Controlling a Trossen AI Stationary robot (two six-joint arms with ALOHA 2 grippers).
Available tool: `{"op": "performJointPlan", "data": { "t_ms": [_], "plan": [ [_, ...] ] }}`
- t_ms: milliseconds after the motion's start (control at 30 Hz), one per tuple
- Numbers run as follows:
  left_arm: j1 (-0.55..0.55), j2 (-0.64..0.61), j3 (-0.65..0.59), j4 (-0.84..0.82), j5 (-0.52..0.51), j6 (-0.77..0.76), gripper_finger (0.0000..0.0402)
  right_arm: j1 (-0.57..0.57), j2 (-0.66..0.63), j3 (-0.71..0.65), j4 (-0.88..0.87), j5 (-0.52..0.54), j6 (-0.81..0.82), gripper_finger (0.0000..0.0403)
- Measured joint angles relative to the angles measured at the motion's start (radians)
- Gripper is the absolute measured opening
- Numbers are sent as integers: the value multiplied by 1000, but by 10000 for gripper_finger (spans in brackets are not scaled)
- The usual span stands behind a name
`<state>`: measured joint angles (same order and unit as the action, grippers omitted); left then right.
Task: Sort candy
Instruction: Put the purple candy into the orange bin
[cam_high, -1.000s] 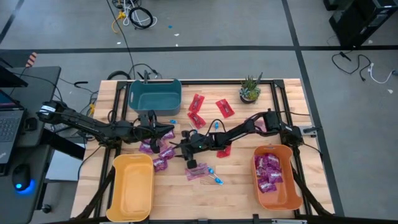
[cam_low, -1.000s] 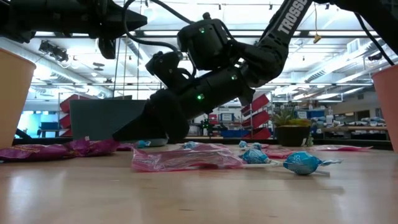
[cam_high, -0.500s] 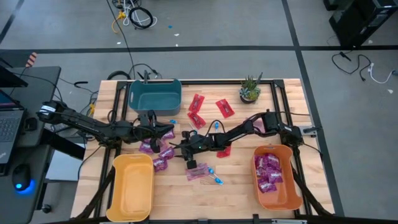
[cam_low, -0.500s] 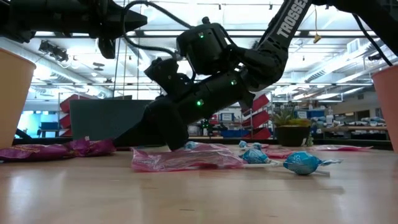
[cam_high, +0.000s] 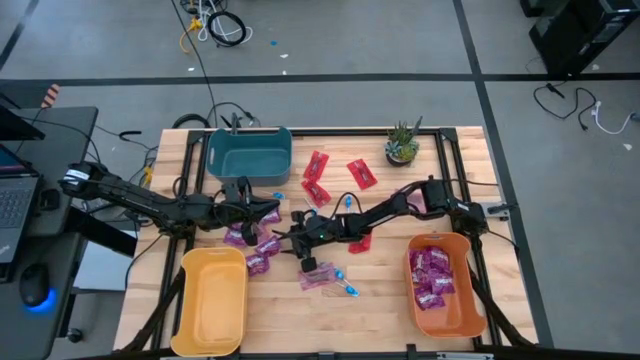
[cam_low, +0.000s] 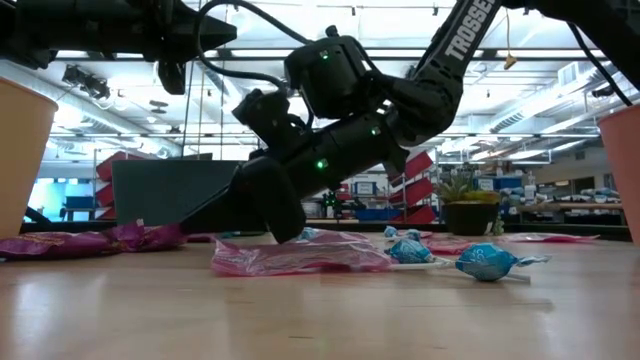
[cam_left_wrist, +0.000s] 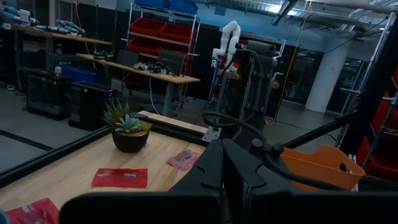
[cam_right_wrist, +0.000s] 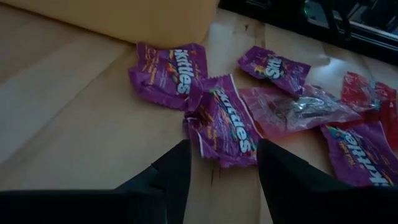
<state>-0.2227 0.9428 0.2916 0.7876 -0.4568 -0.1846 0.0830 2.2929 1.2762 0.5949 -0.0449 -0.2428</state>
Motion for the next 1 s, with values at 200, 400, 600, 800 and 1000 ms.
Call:
{"op": "performJointPlan", "data": {
  "t_ms": [200, 400, 600, 800, 1000],
  "plan": [
    [0, 0, 0, 0, -1, 0, 6, 1, 0, 0, -14, -7, -3, 158],
    [0, 0, 0, 0, -4, 0, 6, 0, 0, 0, -16, -9, 1, 125],
    [0, 0, 0, 2, -6, 1, 6, -7, 0, 0, -14, -9, 2, 73],
    [0, 0, 0, 3, -6, 1, 6, -8, 0, 0, -13, -23, -24, 11],
    [0, 0, 0, 3, -6, -3, 6, -8, 0, 0, -5, -30, -38, 1]
  ]
}}
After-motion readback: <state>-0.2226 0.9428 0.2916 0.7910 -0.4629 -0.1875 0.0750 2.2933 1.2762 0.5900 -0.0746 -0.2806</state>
